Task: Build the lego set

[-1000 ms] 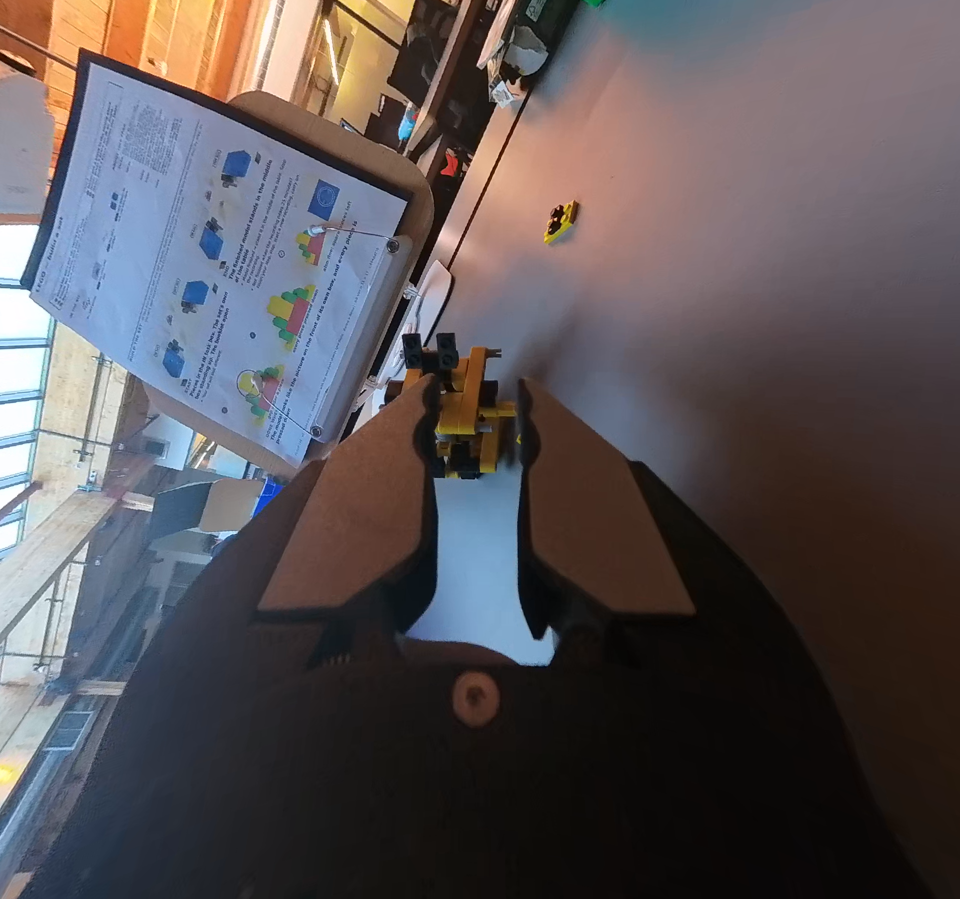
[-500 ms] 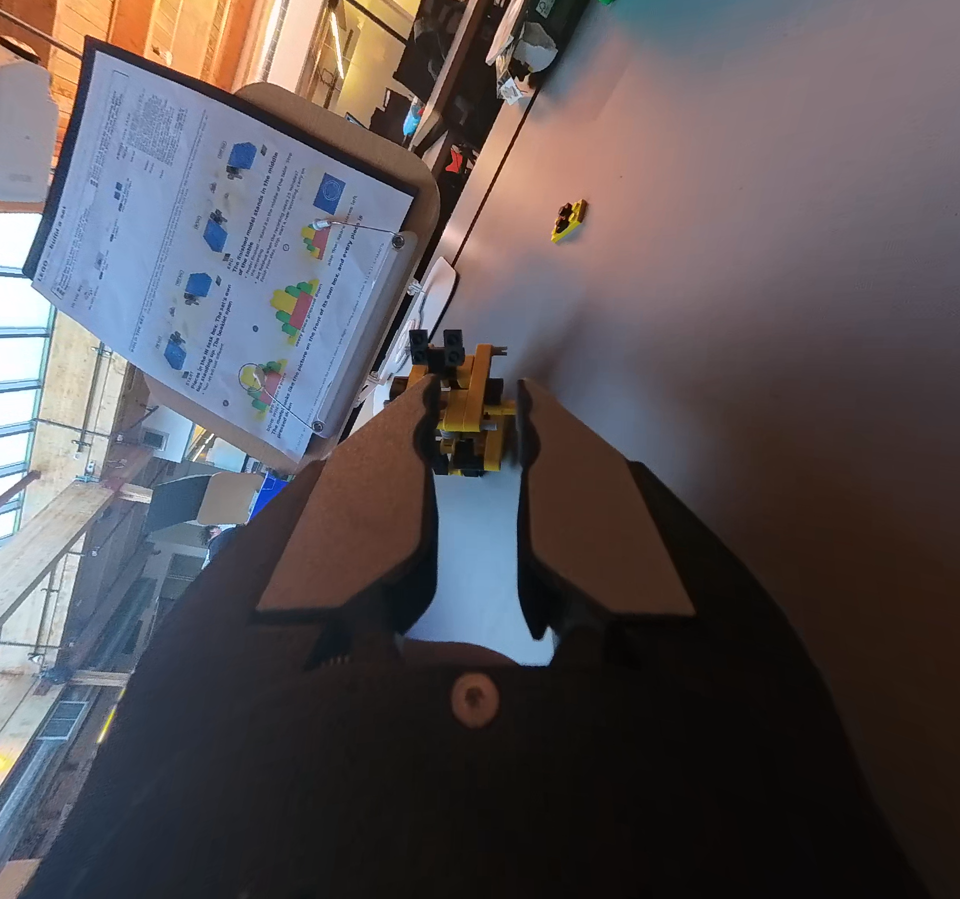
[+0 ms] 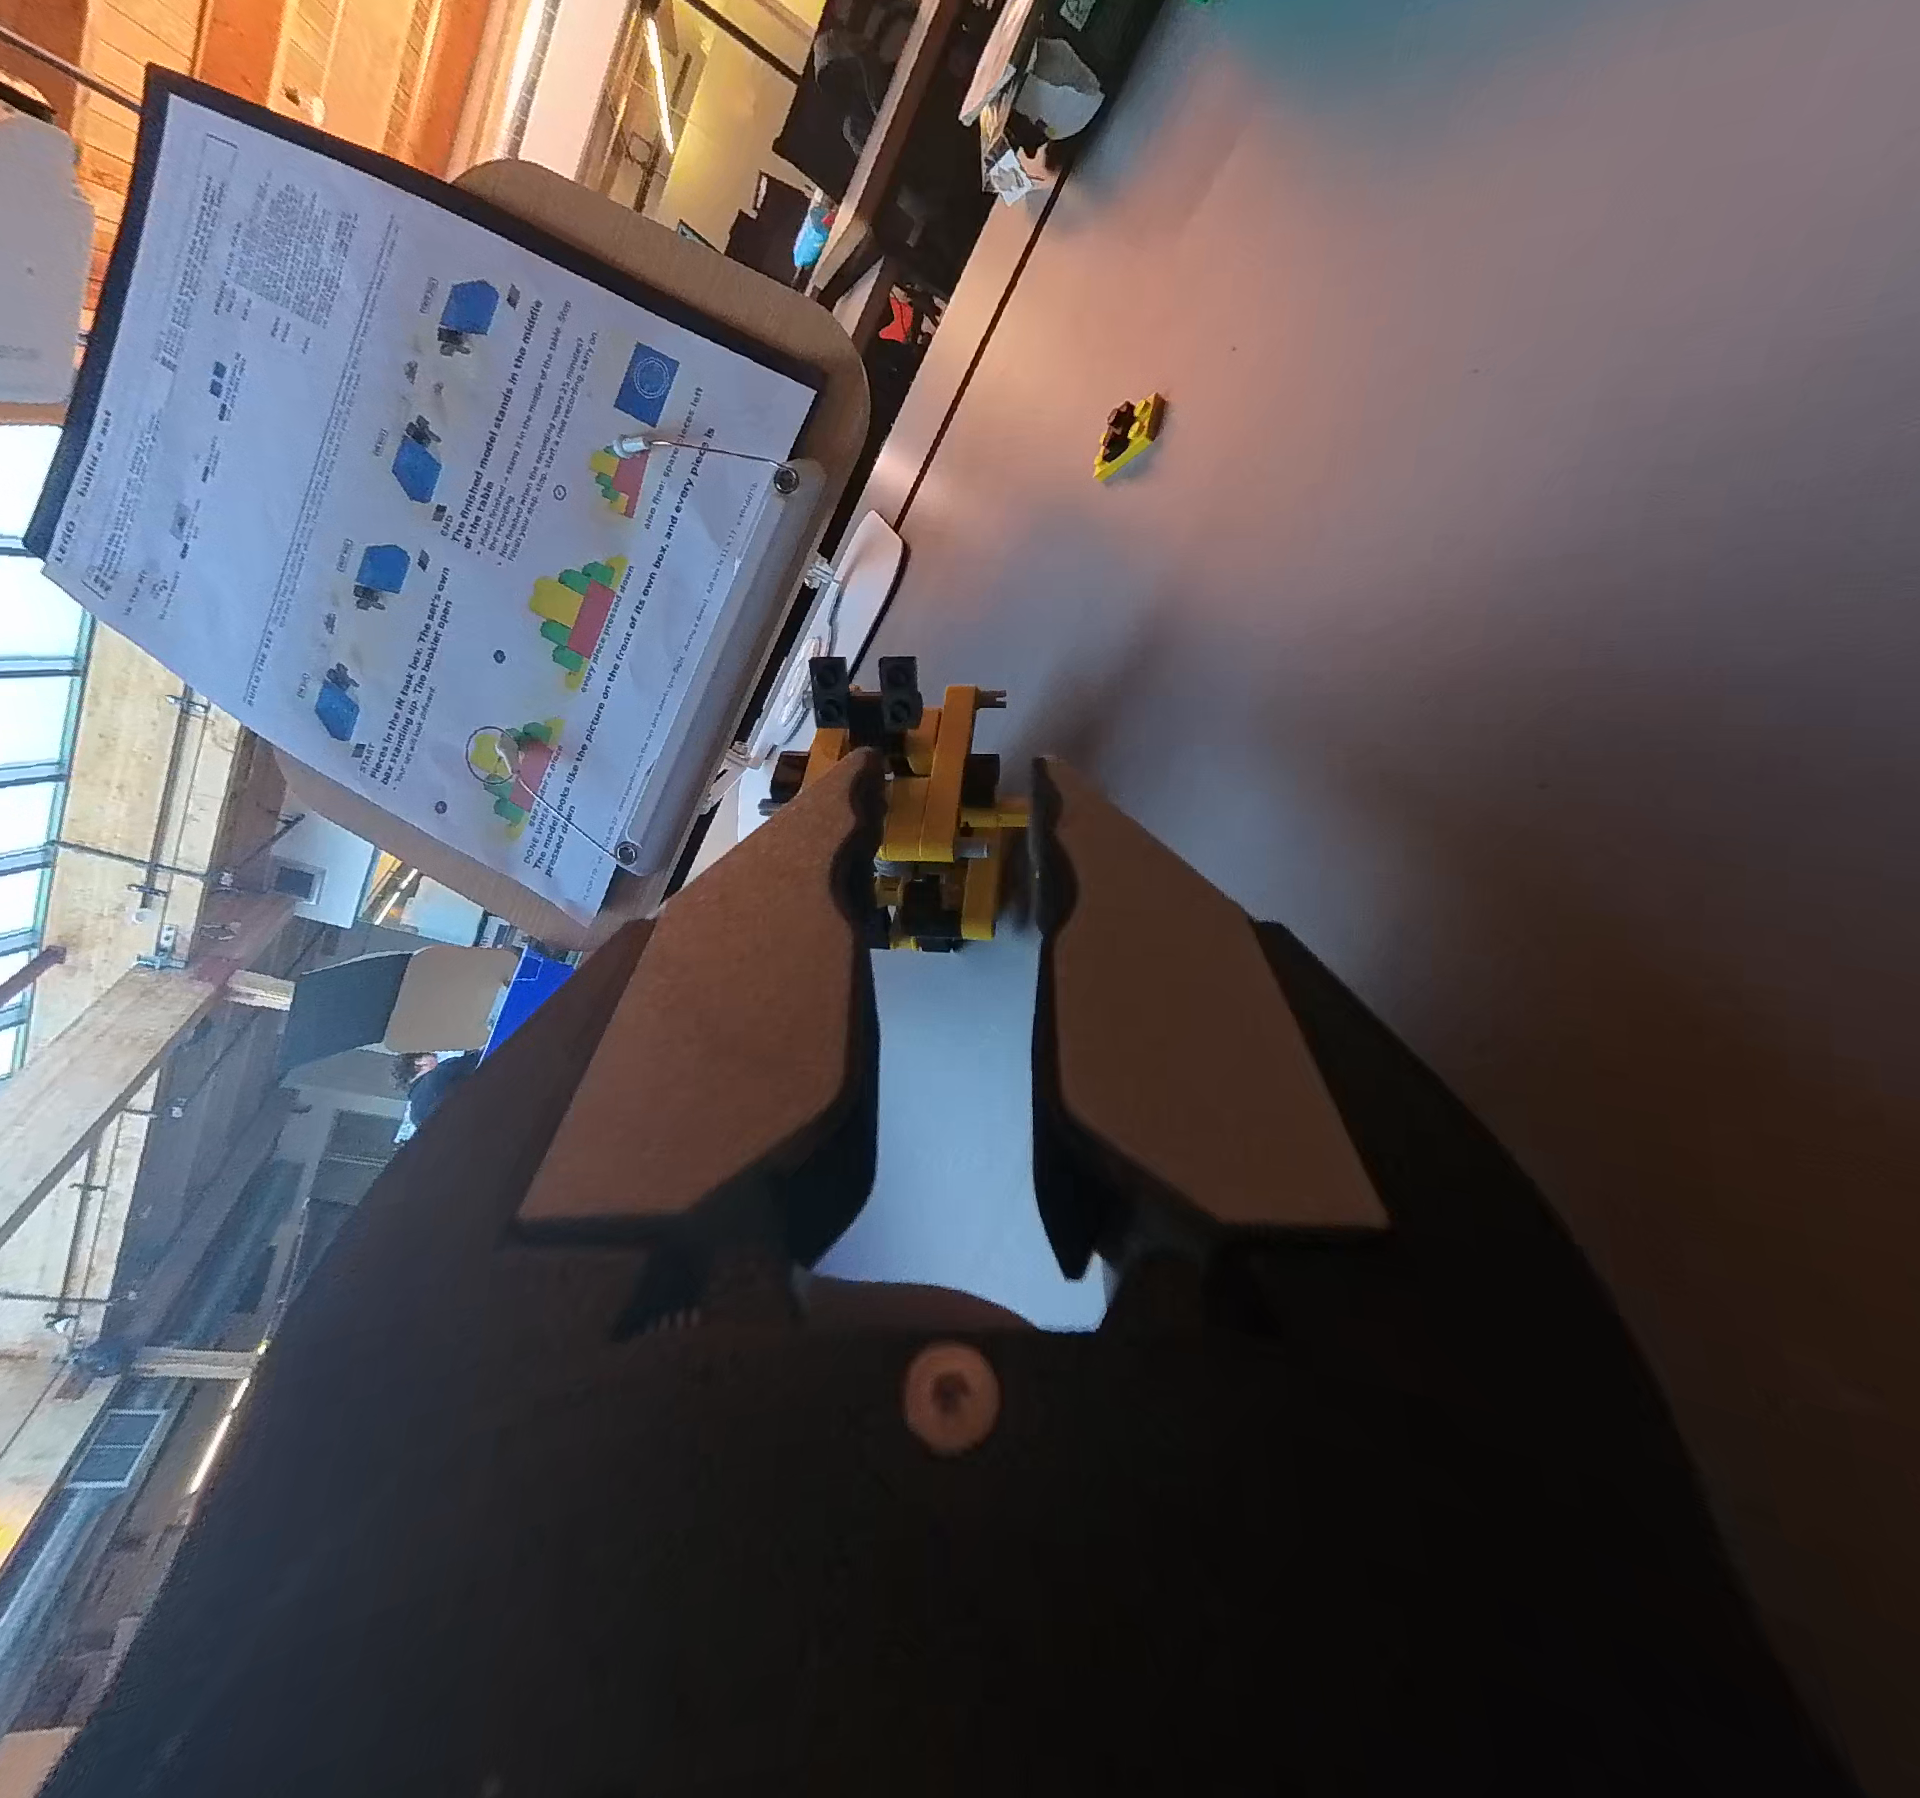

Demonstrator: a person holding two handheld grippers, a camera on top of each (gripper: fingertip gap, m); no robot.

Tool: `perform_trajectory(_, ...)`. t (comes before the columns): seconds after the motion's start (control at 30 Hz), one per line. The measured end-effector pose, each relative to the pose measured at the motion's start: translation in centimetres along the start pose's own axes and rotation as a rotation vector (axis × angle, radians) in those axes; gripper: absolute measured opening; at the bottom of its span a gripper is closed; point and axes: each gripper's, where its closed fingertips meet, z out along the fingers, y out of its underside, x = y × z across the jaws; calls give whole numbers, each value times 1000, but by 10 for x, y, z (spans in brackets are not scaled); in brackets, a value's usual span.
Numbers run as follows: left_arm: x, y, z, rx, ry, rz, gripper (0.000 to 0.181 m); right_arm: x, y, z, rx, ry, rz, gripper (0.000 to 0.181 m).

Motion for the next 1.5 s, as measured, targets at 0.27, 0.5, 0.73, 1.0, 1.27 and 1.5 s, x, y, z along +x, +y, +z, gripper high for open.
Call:
perform_trajectory(0.27, 0, 0, 0, -2, 0, 1, 24, 3, -3, 4, -29, 54, -97, 4)
perform_trajectory(0.5, -1, 0, 0, 1, 1, -6, 24, 1, 0, 3, -34, 37, -134, 5)
perform_trajectory(0.73, -1, -2, -1, 13, 14, -22, 24, -7, -28, -52, 67, -118, -164, 5)
perform_trajectory(1.0, -11, -13, -18, 101, 11, -100, 25, -71, -142, -335, 377, -501, -322, 5)
perform_trajectory(1.27, -40, -14, -37, 144, -50, -206, 26, -159, -215, -600, 766, -423, -654, 5)
perform_trajectory(1.5, -52, -3, -42, 183, -47, -381, 25, -239, -280, -802, 1209, -404, -767, 5)
